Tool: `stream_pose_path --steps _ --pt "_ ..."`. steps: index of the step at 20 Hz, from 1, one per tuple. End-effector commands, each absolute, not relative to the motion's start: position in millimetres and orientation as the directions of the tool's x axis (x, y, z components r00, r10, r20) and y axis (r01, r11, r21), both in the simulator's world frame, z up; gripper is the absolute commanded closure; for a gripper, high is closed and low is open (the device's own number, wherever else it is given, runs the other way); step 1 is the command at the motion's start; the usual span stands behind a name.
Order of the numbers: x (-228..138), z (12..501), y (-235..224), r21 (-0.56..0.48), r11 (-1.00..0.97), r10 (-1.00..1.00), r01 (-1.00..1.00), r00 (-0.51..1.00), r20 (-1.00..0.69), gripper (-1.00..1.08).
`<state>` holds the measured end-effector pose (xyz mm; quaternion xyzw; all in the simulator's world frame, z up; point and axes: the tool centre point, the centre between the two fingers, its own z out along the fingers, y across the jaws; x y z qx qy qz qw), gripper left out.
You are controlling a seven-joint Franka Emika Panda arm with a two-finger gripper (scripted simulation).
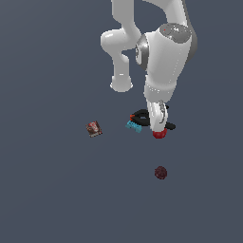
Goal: Pick up a designated object from a clutter of objects.
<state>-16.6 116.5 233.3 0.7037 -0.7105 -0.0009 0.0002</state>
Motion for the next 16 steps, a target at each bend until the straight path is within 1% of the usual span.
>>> stream_pose_path --steps 1,9,16 --pt "-24 259 119 -0.001 0.010 -1.000 -1.000 -0.010 0.001 1.08" --pt "-41 325 127 -0.002 0.010 -1.000 -1.000 -0.010 0.003 1.08" --pt "-50 359 133 -0.001 0.008 -1.000 -1.000 -0.008 0.002 1.08"
